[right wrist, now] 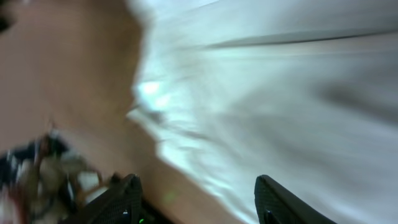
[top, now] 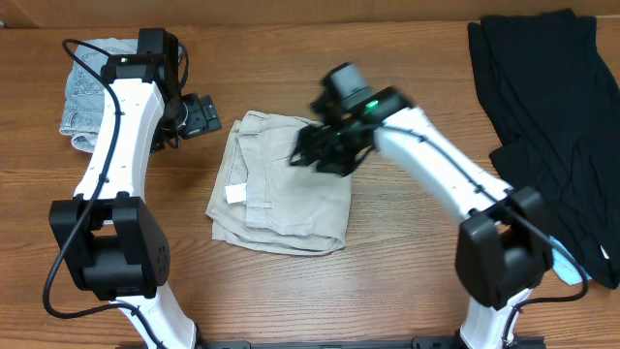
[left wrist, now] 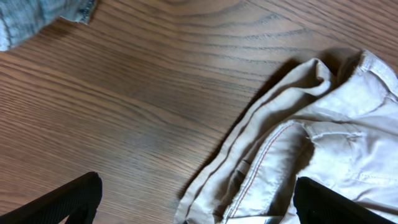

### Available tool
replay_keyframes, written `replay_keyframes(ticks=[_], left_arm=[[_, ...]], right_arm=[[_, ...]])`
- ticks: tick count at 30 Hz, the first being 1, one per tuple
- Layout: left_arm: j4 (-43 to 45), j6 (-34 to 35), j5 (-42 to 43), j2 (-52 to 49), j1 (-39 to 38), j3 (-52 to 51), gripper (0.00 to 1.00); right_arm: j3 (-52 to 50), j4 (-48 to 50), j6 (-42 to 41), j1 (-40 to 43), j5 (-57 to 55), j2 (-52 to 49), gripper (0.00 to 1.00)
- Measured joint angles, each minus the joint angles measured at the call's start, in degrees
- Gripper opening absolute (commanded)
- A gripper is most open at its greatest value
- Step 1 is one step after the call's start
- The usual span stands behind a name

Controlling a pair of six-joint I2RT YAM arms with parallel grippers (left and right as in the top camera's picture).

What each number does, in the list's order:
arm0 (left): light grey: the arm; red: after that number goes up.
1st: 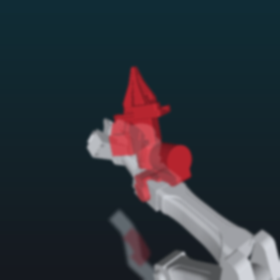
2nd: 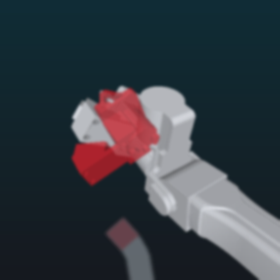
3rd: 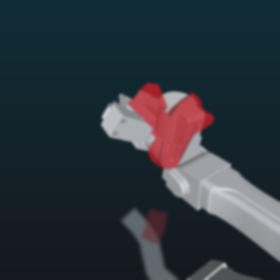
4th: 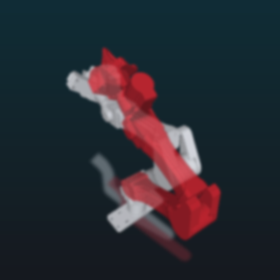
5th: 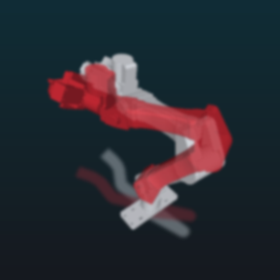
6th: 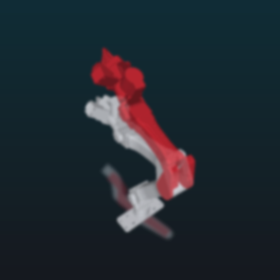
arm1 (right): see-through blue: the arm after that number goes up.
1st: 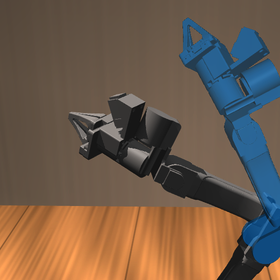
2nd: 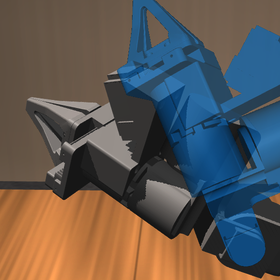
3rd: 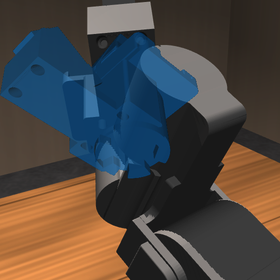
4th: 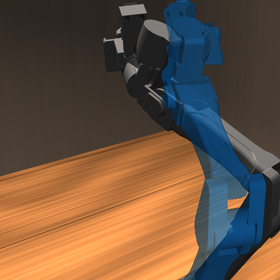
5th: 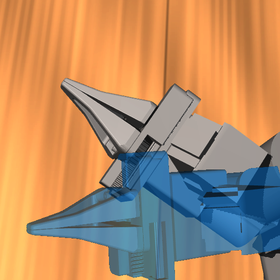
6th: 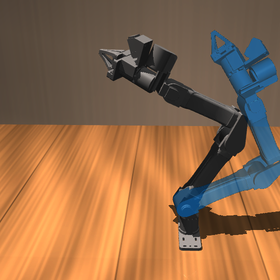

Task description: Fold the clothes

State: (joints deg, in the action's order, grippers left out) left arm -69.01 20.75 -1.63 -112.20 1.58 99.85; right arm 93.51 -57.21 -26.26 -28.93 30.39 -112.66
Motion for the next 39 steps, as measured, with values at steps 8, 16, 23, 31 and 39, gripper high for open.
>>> replay_keyframes(ticks=[8, 16, 23, 31, 39], left_arm=[[2.95, -9.49, 8.17, 0.00, -0.90, -3.52, 1.00], [10.08, -23.58, 22.36, 0.00, -1.53, -11.67, 1.00], [14.95, -25.66, 22.69, 0.00, -1.57, -18.34, 1.00], [22.56, -25.62, 20.04, 0.00, -1.99, -23.78, 1.00], [25.40, -24.50, 18.51, 0.00, -2.75, -26.21, 1.00]], right_arm=[[0.09, -8.44, 4.00, 12.63, -7.96, 0.00, 0.87], [0.09, -9.86, 8.63, 21.53, -9.44, 0.00, 0.89], [0.09, -9.88, 10.47, 22.64, -9.86, 0.02, 0.90], [0.09, -9.66, 11.08, 22.51, -10.32, 0.07, 0.93], [0.09, -9.84, 11.15, 22.51, -10.43, 0.26, 0.94]])
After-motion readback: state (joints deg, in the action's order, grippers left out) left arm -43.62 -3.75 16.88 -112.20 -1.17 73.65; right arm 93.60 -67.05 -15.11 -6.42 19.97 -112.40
